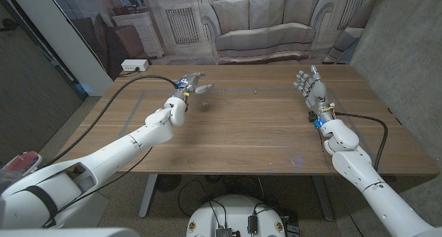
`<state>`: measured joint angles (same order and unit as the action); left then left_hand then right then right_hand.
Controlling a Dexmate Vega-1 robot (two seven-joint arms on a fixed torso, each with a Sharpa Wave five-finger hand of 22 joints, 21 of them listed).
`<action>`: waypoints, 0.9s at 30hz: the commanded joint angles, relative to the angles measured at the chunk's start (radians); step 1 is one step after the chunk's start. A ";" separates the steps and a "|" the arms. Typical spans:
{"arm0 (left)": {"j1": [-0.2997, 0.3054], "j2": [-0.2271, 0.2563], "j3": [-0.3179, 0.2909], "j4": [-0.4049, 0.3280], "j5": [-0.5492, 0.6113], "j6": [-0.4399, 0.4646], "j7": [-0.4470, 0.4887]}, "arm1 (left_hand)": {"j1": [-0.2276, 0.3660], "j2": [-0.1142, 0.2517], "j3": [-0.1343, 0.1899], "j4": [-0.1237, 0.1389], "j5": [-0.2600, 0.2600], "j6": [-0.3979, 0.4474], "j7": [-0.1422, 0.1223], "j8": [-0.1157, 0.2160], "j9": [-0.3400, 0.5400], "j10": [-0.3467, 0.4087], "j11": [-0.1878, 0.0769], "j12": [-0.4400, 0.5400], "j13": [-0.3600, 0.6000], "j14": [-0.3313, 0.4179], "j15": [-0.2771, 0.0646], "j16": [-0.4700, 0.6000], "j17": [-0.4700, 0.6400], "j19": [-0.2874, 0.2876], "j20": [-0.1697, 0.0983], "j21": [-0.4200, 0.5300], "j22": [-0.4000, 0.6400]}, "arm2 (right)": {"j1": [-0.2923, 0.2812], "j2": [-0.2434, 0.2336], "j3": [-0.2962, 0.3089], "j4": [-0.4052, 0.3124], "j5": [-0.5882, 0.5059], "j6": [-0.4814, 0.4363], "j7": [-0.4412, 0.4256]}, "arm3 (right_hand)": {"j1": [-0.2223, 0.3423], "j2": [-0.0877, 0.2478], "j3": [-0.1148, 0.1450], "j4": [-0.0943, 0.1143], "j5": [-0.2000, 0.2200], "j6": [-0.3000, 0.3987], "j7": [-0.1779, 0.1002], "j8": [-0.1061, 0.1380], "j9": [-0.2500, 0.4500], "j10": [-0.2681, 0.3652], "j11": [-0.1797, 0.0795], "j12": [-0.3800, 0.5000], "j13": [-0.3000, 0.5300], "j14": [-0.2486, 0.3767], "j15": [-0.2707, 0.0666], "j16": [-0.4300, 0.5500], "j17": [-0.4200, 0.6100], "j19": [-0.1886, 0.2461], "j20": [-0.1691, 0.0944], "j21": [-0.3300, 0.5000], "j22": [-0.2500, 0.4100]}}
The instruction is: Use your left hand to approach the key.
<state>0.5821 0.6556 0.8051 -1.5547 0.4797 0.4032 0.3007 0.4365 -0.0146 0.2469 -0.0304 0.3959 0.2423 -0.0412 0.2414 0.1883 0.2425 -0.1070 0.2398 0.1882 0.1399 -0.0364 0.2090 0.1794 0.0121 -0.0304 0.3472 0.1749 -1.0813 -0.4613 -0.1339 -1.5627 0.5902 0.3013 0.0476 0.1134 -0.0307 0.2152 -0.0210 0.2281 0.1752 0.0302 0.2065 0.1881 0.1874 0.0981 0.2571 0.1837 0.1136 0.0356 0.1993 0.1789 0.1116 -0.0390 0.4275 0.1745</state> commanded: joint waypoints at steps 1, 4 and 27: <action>-0.016 -0.011 0.028 0.014 0.036 0.026 -0.027 | 0.006 -0.003 0.001 -0.008 0.003 0.010 0.002 0.000 0.002 0.004 0.001 -0.006 0.005 0.012 -0.043 -0.005 0.004 0.004 -0.070 -0.003 0.001 | 0.006 0.005 -0.004 0.010 -0.002 0.001 0.001 | 0.004 0.003 -0.003 0.001 -0.005 0.010 0.001 0.000 0.003 0.010 -0.002 -0.004 0.006 0.008 0.003 -0.001 0.005 0.011 -0.004 -0.006 0.003; -0.019 -0.013 0.029 0.019 0.038 0.029 -0.028 | 0.010 -0.004 0.000 -0.011 0.003 0.010 0.003 -0.001 0.002 0.003 -0.003 -0.008 0.005 0.012 -0.043 -0.006 0.004 0.005 -0.070 -0.005 0.001 | 0.006 0.007 -0.004 0.010 -0.001 -0.002 -0.003 | 0.004 0.003 -0.003 0.001 -0.005 0.010 0.000 -0.001 0.003 0.011 -0.001 -0.004 0.006 0.008 0.004 -0.001 0.005 0.011 -0.004 -0.007 0.003; -0.039 -0.039 0.064 0.080 0.039 0.028 -0.053 | 0.021 -0.001 0.000 -0.016 0.000 0.014 -0.001 -0.007 0.003 0.005 -0.001 -0.014 0.006 0.010 -0.045 -0.010 0.005 0.007 -0.070 -0.017 0.003 | 0.032 0.015 -0.008 0.057 0.005 0.010 0.025 | 0.004 0.005 -0.006 0.000 -0.006 0.011 0.001 -0.003 0.003 0.013 0.000 -0.007 0.006 0.011 0.006 -0.003 0.005 0.015 -0.002 -0.017 0.003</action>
<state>0.5522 0.6286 0.8494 -1.4989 0.5131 0.4302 0.2623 0.4483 -0.0159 0.2427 -0.0428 0.3959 0.2474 -0.0464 0.2336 0.1883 0.2423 -0.1069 0.2260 0.1882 0.1436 -0.0400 0.2012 0.1794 0.0119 -0.0304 0.3326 0.1747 -1.0630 -0.4532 -0.1404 -1.5359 0.5873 0.2989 0.0524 0.1137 -0.0310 0.2125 -0.0236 0.2281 0.1752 0.0303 0.2065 0.1881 0.1928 0.0964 0.2490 0.1837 0.1188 0.0410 0.1993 0.1789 0.1170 -0.0335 0.4138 0.1744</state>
